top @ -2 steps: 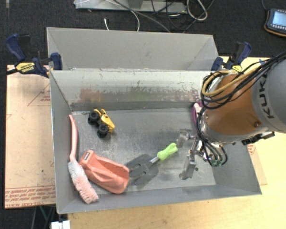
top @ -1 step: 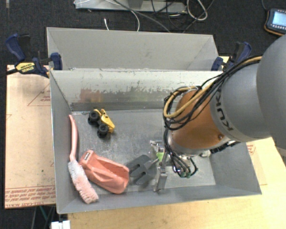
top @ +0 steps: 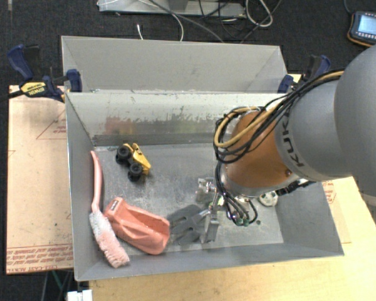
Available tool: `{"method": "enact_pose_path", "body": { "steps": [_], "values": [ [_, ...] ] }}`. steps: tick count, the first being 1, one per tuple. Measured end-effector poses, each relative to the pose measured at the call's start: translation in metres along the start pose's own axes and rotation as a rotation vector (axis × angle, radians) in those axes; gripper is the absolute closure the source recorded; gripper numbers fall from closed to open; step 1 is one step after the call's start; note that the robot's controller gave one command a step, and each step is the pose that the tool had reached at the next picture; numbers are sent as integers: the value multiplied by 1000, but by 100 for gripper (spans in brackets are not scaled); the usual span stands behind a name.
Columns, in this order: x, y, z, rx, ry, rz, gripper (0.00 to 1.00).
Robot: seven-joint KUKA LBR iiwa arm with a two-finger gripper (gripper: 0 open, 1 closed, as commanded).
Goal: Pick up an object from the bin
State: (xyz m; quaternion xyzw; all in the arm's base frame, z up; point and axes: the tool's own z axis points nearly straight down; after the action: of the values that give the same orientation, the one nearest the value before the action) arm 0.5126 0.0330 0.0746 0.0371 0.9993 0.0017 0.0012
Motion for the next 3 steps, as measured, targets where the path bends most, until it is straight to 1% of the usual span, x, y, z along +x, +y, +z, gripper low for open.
{"method": "enact_pose_path", "body": {
  "steps": [1,2,3],
  "values": [
    [-13,-28,5,-1,3,5,0],
    [-21,-18,4,0,3,22,0],
    [-22,-20,-5,-4,3,-9,0]
  ]
}}
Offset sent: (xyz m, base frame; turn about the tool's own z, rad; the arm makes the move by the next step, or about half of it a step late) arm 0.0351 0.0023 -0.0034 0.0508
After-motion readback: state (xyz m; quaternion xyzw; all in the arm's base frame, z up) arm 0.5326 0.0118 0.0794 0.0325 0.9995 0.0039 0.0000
